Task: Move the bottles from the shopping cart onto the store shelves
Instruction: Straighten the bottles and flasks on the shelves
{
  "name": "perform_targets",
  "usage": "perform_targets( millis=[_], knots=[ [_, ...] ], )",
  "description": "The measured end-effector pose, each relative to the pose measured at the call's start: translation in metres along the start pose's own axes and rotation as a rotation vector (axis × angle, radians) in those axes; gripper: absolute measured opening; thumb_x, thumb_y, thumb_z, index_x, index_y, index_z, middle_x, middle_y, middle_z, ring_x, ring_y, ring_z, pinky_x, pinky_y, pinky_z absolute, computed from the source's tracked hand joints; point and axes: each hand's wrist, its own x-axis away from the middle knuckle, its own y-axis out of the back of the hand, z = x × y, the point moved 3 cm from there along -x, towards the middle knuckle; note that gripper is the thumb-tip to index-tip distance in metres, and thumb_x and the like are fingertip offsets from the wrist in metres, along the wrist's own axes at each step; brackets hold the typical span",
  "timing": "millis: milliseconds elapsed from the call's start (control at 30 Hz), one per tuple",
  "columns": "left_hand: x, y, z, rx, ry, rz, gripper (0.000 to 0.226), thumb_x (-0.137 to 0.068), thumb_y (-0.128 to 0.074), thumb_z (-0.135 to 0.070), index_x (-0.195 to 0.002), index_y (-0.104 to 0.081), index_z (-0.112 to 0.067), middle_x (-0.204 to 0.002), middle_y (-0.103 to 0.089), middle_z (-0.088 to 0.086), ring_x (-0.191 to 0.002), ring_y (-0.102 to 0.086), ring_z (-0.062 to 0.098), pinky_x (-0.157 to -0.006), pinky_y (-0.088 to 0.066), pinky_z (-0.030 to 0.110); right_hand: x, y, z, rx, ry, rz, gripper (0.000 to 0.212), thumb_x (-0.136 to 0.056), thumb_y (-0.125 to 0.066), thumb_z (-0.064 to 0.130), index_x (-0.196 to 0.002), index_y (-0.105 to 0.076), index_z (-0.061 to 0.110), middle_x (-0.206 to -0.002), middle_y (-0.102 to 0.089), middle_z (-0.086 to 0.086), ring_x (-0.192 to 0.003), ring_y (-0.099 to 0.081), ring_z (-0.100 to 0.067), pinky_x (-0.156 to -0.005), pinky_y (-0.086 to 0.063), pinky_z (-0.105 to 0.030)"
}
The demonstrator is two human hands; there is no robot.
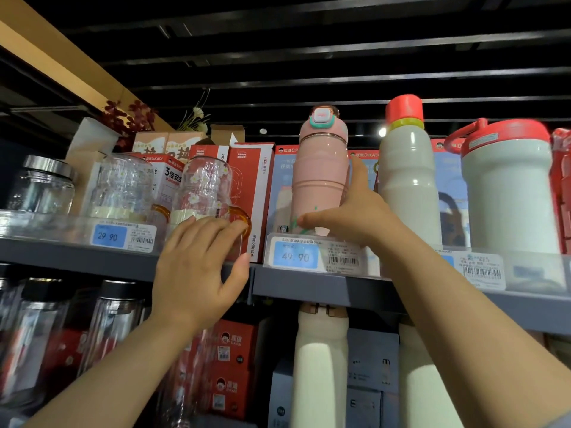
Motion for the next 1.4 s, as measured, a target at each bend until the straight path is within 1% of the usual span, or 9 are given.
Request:
perform_targets(
  millis=[333,467,600,700,800,1000,1167,1267,1400],
  knots=[
    [0.0,0.001,0.0,-0.015,-0.006,0.005,0.047,-0.092,-0.037,-0.035,-0.118,-0.065,-0.008,-0.108,-0.067,0.007,-0.104,-0.058,0.027,-0.101,-0.031,0.038,0.0,0.0,0.001,0.004,0.037,0.03,0.111,-0.073,-0.076,0.036,-0.15,0.004,0.034,-0.119,-0.056,-0.005,-0.098,-0.059,-0.026,-0.078,-0.048,-0.035],
    [-0.001,0.003,-0.001,-0.028,-0.009,0.029,0.047,-0.092,-0.036,-0.035,-0.118,-0.065,-0.008,-0.107,-0.066,0.007,-0.102,-0.059,0.028,-0.099,-0.033,0.039,0.006,-0.001,0.006,0.089,0.083,-0.002,0.111,-0.073,-0.073,0.051,-0.15,0.005,0.031,-0.122,-0.057,-0.004,-0.101,-0.059,-0.026,-0.083,-0.048,-0.036],
    [-0.001,0.003,-0.001,-0.023,-0.012,0.054,0.049,-0.094,-0.033,-0.036,-0.12,-0.063,-0.008,-0.109,-0.066,0.008,-0.105,-0.057,0.027,-0.101,-0.031,0.039,0.024,0.024,0.004,0.252,0.195,-0.152,0.104,-0.081,-0.066,0.055,-0.152,0.005,0.029,-0.108,-0.054,0.0,-0.093,-0.054,-0.022,-0.073,-0.04,-0.031],
    [0.0,0.002,-0.001,-0.007,0.002,0.102,0.057,-0.1,-0.024,-0.044,-0.125,-0.061,-0.009,-0.115,-0.064,0.008,-0.11,-0.052,0.024,-0.103,-0.029,0.04,0.036,0.059,-0.014,0.376,0.229,-0.331,0.092,-0.082,-0.064,0.053,-0.152,-0.009,0.03,-0.128,-0.053,-0.006,-0.114,-0.05,-0.029,-0.077,-0.042,-0.037],
    [-0.001,0.006,-0.006,0.072,0.082,0.092,0.062,-0.101,-0.019,-0.05,-0.135,-0.053,-0.011,-0.129,-0.057,0.01,-0.121,-0.045,0.025,-0.107,-0.028,0.044,0.035,0.086,-0.039,0.444,0.145,-0.39,0.093,-0.078,-0.068,0.054,-0.15,-0.017,0.025,-0.135,-0.043,-0.01,-0.122,-0.041,-0.032,-0.084,-0.043,-0.041],
    [-0.021,-0.007,-0.078,0.138,0.017,-0.012,0.053,-0.095,-0.034,-0.046,-0.138,-0.044,-0.016,-0.137,-0.05,0.009,-0.127,-0.041,0.025,-0.11,-0.025,0.045,0.023,0.075,-0.052,0.399,-0.018,-0.261,0.12,-0.061,-0.066,0.076,-0.15,0.002,0.032,-0.139,-0.033,-0.012,-0.118,-0.049,-0.038,-0.089,-0.046,-0.046],
    [-0.016,-0.011,-0.076,0.087,-0.092,-0.009,0.049,-0.093,-0.038,-0.033,-0.13,-0.055,-0.007,-0.131,-0.054,0.016,-0.117,-0.047,0.03,-0.098,-0.035,0.041,0.013,0.076,-0.061,0.252,-0.051,-0.216,0.121,-0.064,-0.075,0.062,-0.15,0.001,0.024,-0.138,-0.042,-0.015,-0.115,-0.053,-0.038,-0.088,-0.045,-0.042],
    [-0.015,-0.013,-0.076,0.103,-0.025,0.014,0.05,-0.093,-0.036,-0.035,-0.131,-0.054,-0.008,-0.13,-0.053,0.016,-0.113,-0.049,0.031,-0.089,-0.045,0.045,0.013,0.084,-0.062,0.164,-0.045,-0.16,0.106,-0.077,-0.068,0.046,-0.152,0.003,0.02,-0.127,-0.054,-0.012,-0.109,-0.056,-0.035,-0.084,-0.045,-0.036],
    [-0.015,-0.013,-0.077,0.1,-0.025,-0.011,0.048,-0.093,-0.034,-0.034,-0.124,-0.056,-0.006,-0.119,-0.056,0.015,-0.104,-0.048,0.026,-0.079,-0.049,0.044,0.018,0.087,-0.065,0.171,-0.081,-0.096,0.108,-0.077,-0.062,0.06,-0.153,0.006,0.023,-0.137,-0.049,-0.011,-0.117,-0.053,-0.032,-0.096,-0.045,-0.044]
  ],
)
